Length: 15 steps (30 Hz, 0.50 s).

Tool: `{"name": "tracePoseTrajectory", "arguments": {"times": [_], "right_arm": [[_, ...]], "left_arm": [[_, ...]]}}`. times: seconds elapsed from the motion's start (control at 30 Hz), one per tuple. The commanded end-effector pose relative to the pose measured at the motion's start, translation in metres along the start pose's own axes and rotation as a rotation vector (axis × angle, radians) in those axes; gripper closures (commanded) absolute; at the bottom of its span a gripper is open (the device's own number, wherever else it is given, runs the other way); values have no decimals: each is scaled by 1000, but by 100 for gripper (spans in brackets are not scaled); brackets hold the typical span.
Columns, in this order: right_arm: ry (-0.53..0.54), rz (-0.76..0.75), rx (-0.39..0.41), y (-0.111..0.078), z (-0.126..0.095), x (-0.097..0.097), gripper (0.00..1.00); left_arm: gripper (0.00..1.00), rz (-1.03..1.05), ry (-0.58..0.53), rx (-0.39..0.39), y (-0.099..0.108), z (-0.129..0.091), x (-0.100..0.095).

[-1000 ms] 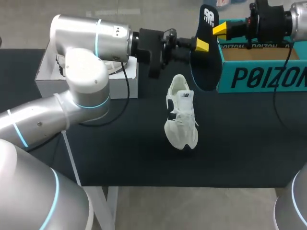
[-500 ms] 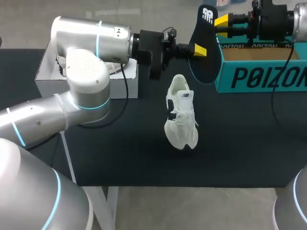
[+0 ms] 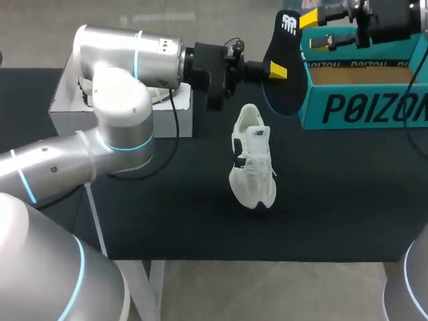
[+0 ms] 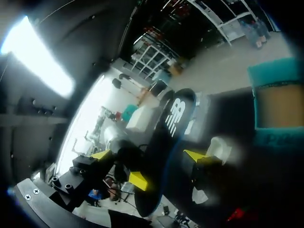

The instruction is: Take the shoe out of the shoebox, open the shoe tongue, remove and reinsert the insole, then place the shoe into the shoebox

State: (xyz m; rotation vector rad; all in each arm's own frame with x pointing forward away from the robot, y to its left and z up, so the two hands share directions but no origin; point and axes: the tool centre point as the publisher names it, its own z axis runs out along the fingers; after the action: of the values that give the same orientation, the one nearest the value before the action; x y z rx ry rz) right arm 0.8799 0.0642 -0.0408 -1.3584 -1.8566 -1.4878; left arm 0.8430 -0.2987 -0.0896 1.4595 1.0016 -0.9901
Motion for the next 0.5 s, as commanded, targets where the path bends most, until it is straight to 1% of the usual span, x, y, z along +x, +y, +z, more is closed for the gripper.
{"name": "tracePoseTrajectory", "arguments": {"times": [0.03,0.13,0.17,0.27,0.3,0.33,0.37,0.4,0.43,0.47,0.5], "right_arm": [[-231,-218,192,9,-3,4,0],[-231,-218,192,9,-3,4,0],[-231,-218,192,9,-3,4,0],[-231,-218,192,9,-3,4,0],[-325,-196,286,10,-1,9,0],[-358,-174,300,11,-2,12,0],[-400,-131,346,14,-6,15,0],[-482,-94,412,16,-9,16,0],[-525,-54,429,18,-13,17,0],[-543,-11,474,19,-15,18,0],[-577,25,493,20,-17,18,0]], "left_arm": [[100,-20,-33,-3,7,-1,0],[100,-84,-123,-40,17,-5,-1],[100,-102,-134,-51,21,-6,0],[100,-116,-113,-89,28,-4,0],[100,-112,-96,-95,29,-3,-1],[100,-106,-74,-100,30,-1,-2],[100,-100,-64,-98,30,1,-3],[100,-99,-55,-98,30,2,-4],[100,-97,-37,-99,30,3,-4],[100,-90,-32,-97,30,5,-4],[100,-89,-29,-100,29,5,-3]]}}
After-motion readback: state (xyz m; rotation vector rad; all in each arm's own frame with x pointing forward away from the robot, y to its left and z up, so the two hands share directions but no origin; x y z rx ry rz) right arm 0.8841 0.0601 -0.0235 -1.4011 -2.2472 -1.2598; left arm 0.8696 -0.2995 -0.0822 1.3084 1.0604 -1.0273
